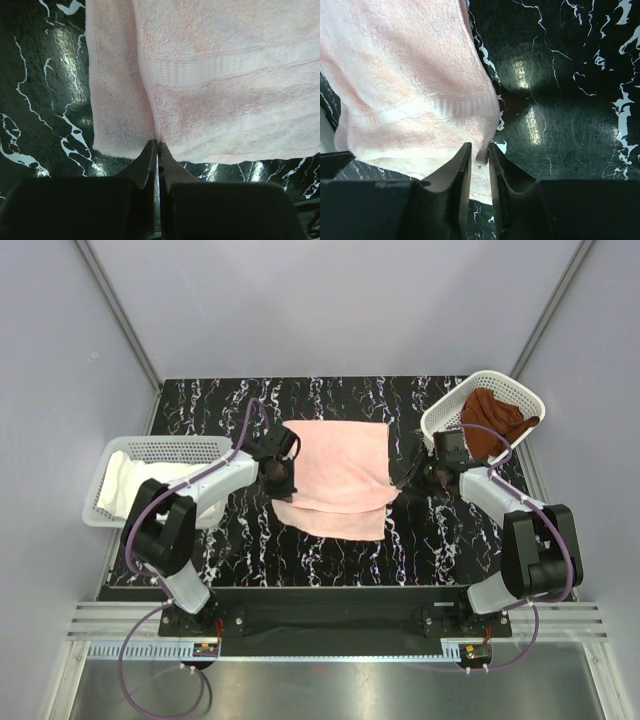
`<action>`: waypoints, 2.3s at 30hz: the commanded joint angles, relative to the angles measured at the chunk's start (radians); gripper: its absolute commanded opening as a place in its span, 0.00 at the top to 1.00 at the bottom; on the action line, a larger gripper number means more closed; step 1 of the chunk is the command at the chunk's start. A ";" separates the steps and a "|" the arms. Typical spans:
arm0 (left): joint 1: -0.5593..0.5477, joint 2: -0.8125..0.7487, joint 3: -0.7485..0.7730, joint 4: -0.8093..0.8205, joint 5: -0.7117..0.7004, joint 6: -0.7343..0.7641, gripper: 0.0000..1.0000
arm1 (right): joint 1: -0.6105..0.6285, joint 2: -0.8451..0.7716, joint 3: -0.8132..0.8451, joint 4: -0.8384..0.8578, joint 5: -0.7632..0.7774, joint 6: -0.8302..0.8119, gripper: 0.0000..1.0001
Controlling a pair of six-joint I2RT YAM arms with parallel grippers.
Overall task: Fold and stack the towels
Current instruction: Fold the towel
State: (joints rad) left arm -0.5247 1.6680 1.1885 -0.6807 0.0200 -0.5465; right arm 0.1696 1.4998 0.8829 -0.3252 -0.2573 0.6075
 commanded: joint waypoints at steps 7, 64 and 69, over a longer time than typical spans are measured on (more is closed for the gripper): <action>0.000 0.044 -0.050 0.053 0.000 -0.010 0.99 | -0.004 0.023 -0.045 0.077 -0.049 0.008 0.71; -0.006 0.107 -0.036 0.066 -0.048 -0.018 0.83 | -0.002 0.033 -0.090 0.106 -0.056 -0.005 0.80; -0.006 0.108 -0.035 0.070 -0.042 -0.016 0.90 | -0.002 0.033 -0.087 0.104 -0.054 -0.005 0.80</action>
State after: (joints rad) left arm -0.5255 1.7702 1.1191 -0.6197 -0.0074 -0.5724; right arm 0.1696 1.5352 0.7975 -0.2470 -0.3016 0.6102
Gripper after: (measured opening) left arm 0.113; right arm 0.201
